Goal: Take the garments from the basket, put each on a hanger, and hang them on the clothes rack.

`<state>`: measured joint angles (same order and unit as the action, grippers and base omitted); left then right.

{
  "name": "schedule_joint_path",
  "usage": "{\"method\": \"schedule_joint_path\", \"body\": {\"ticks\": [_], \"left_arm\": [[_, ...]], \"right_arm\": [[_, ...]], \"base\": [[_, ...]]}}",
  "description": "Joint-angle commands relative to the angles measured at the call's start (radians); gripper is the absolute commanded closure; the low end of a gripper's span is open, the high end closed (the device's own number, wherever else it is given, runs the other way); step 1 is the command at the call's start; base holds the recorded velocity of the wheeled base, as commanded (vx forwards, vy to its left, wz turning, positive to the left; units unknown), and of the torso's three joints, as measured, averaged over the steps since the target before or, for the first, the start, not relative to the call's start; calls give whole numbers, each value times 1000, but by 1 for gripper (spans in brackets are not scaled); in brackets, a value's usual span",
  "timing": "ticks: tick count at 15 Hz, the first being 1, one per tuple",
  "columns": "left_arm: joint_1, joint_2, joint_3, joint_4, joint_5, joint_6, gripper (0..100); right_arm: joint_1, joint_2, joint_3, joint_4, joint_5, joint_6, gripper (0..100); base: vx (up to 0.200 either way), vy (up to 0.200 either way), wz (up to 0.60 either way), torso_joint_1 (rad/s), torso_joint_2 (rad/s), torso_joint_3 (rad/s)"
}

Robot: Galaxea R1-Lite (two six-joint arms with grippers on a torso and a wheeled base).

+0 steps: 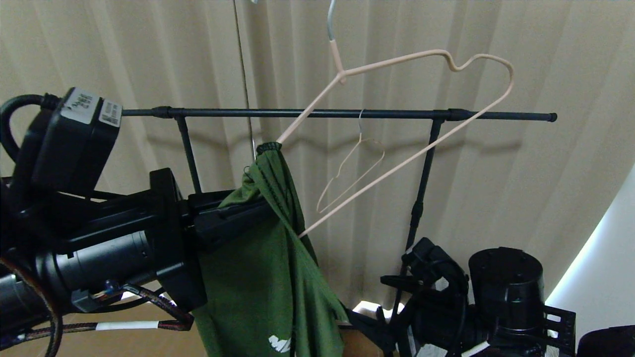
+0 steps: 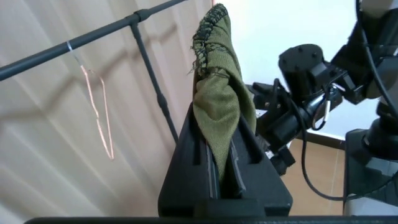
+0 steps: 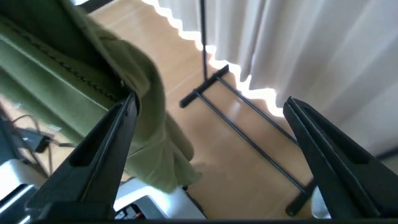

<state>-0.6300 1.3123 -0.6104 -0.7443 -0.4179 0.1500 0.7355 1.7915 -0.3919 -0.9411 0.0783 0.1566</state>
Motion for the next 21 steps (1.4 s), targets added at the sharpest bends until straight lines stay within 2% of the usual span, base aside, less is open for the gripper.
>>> {"method": "schedule_joint_path", "body": {"ticks": [1, 3, 4, 10, 12, 13, 15, 16, 17, 19, 20, 21], "left_arm": [[13, 5, 12, 6, 2, 5, 100], [16, 10, 24, 8, 4, 6, 100], [16, 13, 28, 8, 4, 8, 100], [16, 64, 35, 8, 5, 10, 100], [18, 82, 35, 9, 10, 34, 100], [42, 102, 35, 22, 41, 63, 100], [92, 123, 28, 94, 57, 191, 100], [98, 123, 23, 123, 67, 214, 100], [104, 117, -3, 233, 94, 261, 100], [105, 100, -75, 373, 123, 287, 100], [107, 74, -184, 583, 134, 306, 100], [107, 67, -226, 654, 134, 316, 100]], "right_arm": [[-41, -11, 7, 1, -5, -11, 0], [-94, -24, 21, 1, -9, -61, 0], [-116, -35, 22, 2, -9, -75, 100], [-173, -126, -4, 5, -8, -80, 100], [-180, -147, -5, 19, -8, -80, 100], [-180, -159, 5, 31, -6, -78, 100], [-173, -165, 7, 33, -5, -78, 100], [-169, -165, 7, 33, -5, -78, 100], [-154, -165, 18, 34, -6, -78, 100], [-133, -165, 38, 33, -5, -78, 100], [-99, -164, 65, 33, -5, -78, 100], [-88, -161, 73, 31, -5, -78, 100]], "base": [[0, 0, 0, 0, 0, 0], [0, 0, 0, 0, 0, 0], [0, 0, 0, 0, 0, 0], [0, 0, 0, 0, 0, 0], [0, 0, 0, 0, 0, 0], [0, 0, 0, 0, 0, 0], [0, 0, 0, 0, 0, 0], [0, 0, 0, 0, 0, 0], [0, 0, 0, 0, 0, 0], [0, 0, 0, 0, 0, 0], [0, 0, 0, 0, 0, 0], [0, 0, 0, 0, 0, 0]]}}
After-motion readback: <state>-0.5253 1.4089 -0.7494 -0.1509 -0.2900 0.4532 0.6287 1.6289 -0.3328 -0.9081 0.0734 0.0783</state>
